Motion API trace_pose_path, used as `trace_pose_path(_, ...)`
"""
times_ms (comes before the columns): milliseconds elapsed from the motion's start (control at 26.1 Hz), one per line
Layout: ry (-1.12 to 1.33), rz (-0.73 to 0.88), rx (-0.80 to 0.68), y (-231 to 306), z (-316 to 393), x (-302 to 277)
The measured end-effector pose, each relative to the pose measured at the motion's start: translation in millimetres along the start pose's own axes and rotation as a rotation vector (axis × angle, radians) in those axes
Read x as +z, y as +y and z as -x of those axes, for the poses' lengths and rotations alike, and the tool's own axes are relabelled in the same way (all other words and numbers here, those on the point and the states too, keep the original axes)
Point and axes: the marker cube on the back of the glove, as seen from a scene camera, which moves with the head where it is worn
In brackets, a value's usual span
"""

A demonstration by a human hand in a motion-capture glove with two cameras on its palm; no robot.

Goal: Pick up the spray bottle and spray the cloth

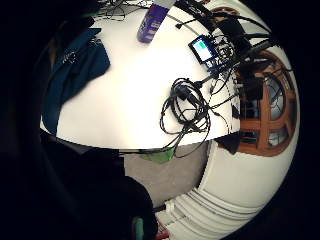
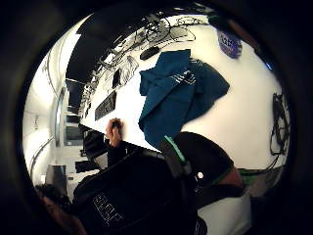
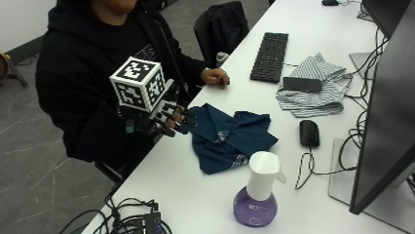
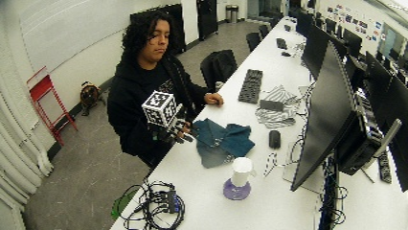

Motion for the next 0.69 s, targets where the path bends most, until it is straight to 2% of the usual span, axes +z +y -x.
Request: trace_pose_path(689,0.015,-0.013,0.014,0.4,-6.5,-8.7)
